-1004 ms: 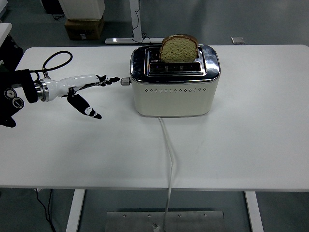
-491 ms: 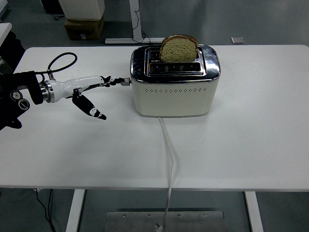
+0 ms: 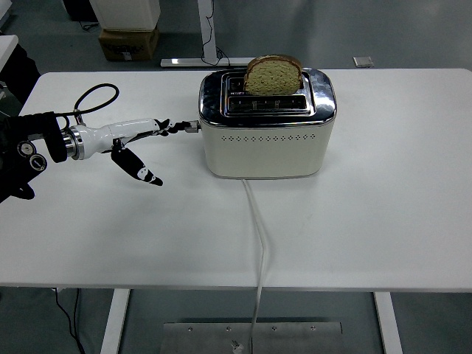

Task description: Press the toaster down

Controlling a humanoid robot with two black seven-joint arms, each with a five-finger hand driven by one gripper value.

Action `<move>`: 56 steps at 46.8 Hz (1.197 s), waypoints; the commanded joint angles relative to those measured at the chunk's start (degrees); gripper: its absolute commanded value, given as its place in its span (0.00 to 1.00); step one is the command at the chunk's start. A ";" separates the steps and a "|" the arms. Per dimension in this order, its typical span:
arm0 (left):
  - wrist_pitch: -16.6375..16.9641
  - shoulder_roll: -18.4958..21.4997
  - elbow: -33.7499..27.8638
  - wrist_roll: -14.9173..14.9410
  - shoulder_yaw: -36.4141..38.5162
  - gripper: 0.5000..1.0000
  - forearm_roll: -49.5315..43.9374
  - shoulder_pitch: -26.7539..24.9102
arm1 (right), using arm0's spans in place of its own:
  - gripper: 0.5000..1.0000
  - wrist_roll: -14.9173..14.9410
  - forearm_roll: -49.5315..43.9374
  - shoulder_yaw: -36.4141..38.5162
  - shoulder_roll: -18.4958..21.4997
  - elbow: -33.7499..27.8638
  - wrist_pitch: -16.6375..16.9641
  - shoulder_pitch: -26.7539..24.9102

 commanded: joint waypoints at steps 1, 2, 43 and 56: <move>0.00 0.00 -0.01 0.00 -0.03 1.00 0.01 0.27 | 1.00 0.00 -0.01 0.00 0.00 0.01 0.00 0.07; 0.00 0.00 -0.01 0.00 0.06 1.00 0.01 0.27 | 1.00 0.00 -0.01 0.00 0.00 0.01 0.00 -0.02; 0.09 -2.81 2.72 -0.09 -0.03 1.00 0.01 0.62 | 1.00 0.00 -0.01 0.00 0.00 0.01 0.00 -0.02; 0.09 -3.60 3.60 -0.09 -0.03 1.00 -0.08 0.97 | 1.00 0.00 -0.01 0.00 0.00 0.01 0.00 0.07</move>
